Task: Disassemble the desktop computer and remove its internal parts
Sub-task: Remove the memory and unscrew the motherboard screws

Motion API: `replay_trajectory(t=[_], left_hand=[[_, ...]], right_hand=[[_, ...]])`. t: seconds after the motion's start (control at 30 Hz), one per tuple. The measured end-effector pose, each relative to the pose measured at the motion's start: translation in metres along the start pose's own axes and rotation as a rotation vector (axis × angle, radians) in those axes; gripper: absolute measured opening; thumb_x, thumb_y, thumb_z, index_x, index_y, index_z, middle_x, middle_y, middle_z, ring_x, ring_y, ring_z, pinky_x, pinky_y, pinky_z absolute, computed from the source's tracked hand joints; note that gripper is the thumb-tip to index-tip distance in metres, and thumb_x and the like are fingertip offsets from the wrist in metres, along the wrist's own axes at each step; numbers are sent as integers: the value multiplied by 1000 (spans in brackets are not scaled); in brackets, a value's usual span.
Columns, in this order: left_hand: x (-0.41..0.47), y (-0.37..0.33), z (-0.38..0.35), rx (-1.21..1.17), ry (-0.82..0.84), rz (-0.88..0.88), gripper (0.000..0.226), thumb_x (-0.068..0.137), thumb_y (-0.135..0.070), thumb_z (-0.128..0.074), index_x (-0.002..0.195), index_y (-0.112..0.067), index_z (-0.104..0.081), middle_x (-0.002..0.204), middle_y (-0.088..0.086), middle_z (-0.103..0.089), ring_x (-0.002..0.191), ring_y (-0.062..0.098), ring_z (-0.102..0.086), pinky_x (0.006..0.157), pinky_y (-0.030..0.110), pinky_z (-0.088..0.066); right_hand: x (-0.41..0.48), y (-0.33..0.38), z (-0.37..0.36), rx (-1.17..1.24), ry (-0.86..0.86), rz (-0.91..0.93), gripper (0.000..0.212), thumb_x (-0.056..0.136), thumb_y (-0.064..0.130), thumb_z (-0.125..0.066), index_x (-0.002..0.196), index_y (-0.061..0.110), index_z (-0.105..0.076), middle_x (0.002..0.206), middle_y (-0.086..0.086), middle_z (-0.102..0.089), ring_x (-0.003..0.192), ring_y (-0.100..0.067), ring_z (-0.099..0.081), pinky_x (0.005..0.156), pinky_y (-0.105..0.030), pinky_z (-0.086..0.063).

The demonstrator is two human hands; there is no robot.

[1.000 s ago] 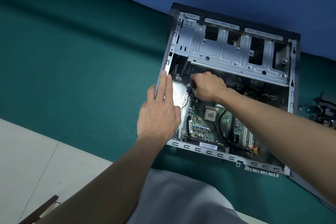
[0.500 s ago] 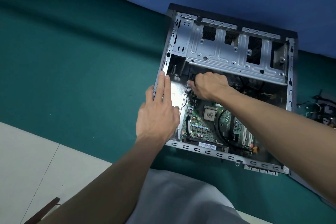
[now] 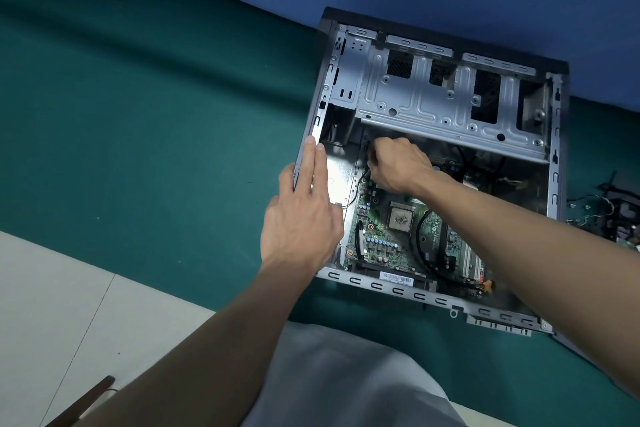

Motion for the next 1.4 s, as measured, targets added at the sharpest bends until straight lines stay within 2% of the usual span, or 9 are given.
replay_trajectory(t=[0.17,0.3,0.5,0.63,0.73,0.83,0.93,1.1,1.4], left_hand=[[0,0,-1,-5,9,-7,75,92,-32,-38,154,-11,0,162,0,7,130,23,-33,68,31,-56],[0,0,0,-2,15,-8,75,93,-32,-38,153,-11,1,162,0,7,130,24,-32,69,33,-57],[1,-1,0,-1,16,-11,75,92,-32,-37,153,-11,1,162,0,7,129,24,-33,67,31,-56],[1,0,1,6,10,-13,75,92,-31,-37,153,-10,-1,162,1,3,128,25,-35,64,30,-55],[0,0,1,13,7,-11,74,92,-31,-38,153,-9,-3,162,2,2,128,25,-36,62,30,-55],[0,1,1,17,10,-13,73,92,-30,-38,153,-8,-5,162,2,1,128,25,-37,61,29,-54],[-1,1,1,12,18,-13,73,92,-30,-39,153,-7,-6,162,2,0,128,25,-37,64,30,-55],[-1,2,2,-3,40,-15,75,91,-30,-40,153,-7,-3,162,4,2,128,27,-35,68,32,-57],[0,0,4,18,60,-10,76,90,-30,-42,152,-3,-7,162,8,-4,126,28,-39,67,33,-56]], right_hand=[[-2,-3,2,-93,-11,-40,37,100,42,-38,76,15,-44,69,0,-48,56,-15,-42,62,-35,-33],[-2,-1,-2,-75,-38,7,6,89,10,-48,87,12,-53,77,-5,-54,59,-20,-45,61,-35,-37],[-4,-4,-10,-18,-30,-24,7,91,16,-49,87,14,-54,80,-5,-54,68,-25,-51,63,-36,-40],[-7,-14,-5,304,-7,-108,10,90,16,-57,81,19,-58,83,-1,-62,77,-22,-58,68,-32,-47],[-15,-21,3,629,5,-169,13,86,19,-70,75,16,-63,75,-1,-65,66,-14,-57,55,-25,-43],[-25,-21,2,775,55,-175,21,93,33,-59,81,16,-61,66,-1,-58,54,-11,-48,51,-25,-41],[-24,-14,-7,507,54,-76,30,103,32,-39,76,20,-44,68,5,-47,62,-12,-46,58,-25,-36],[-17,-5,-24,107,-110,-46,9,94,20,-56,98,13,-59,99,-7,-57,86,-28,-55,70,-36,-43],[-11,8,-46,-99,-220,-60,12,81,-3,-52,81,5,-61,76,-8,-61,58,-25,-46,54,-29,-34]])
Point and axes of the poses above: each hand's wrist, its own x-axis towards the middle knuckle, its own z-axis out of the back of the hand, y = z × x, the point moved 4 cm from there along x, towards the middle knuckle
